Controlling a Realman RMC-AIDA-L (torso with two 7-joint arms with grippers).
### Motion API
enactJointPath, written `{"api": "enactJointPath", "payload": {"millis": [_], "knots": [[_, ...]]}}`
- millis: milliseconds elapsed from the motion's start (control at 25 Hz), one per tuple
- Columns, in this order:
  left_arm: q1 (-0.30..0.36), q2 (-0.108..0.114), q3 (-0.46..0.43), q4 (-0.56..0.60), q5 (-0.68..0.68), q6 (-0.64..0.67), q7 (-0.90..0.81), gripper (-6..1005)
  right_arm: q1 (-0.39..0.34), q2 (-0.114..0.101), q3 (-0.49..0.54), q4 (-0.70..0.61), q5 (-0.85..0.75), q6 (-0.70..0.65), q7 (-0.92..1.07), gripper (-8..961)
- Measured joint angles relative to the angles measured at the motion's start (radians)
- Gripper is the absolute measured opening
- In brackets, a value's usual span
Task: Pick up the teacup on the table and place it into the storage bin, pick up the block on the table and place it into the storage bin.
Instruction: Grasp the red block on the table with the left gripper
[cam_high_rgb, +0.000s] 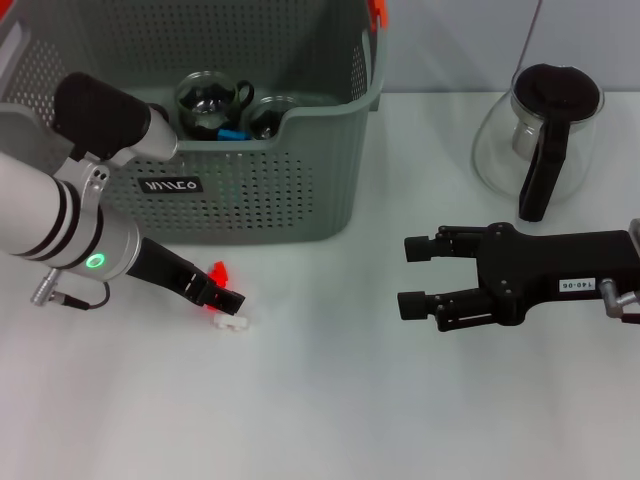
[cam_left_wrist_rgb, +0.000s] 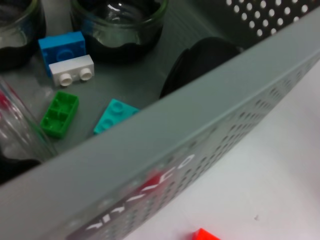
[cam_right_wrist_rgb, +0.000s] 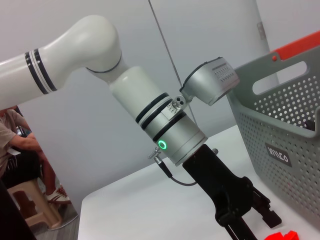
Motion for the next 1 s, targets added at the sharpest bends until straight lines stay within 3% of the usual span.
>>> {"api": "enactJointPath", "payload": {"millis": [320,520,760,1000], "knots": [[-0.005,0.0,0.012,-0.002,0.003,-0.007,-0.001,933,0.001,-0.001,0.0,0.001,0.002,0.005,0.0,912],[-0.011,0.001,0.022,-0.011,0.004,-0.009,-0.002,873,0.002,0.0,0.0,0.001,0.004,0.008,0.0,912],[-0.011,0.001,0.052,-0.012,0.038,-0.027,-0.027,698,0.005,0.0,0.0,0.001,0.005,0.009,0.0,912],[-0.011,0.0,0.056,-0.01,0.042,-0.028,-0.029,658,0.005,0.0,0.0,0.001,0.006,0.009,0.0,911]]}}
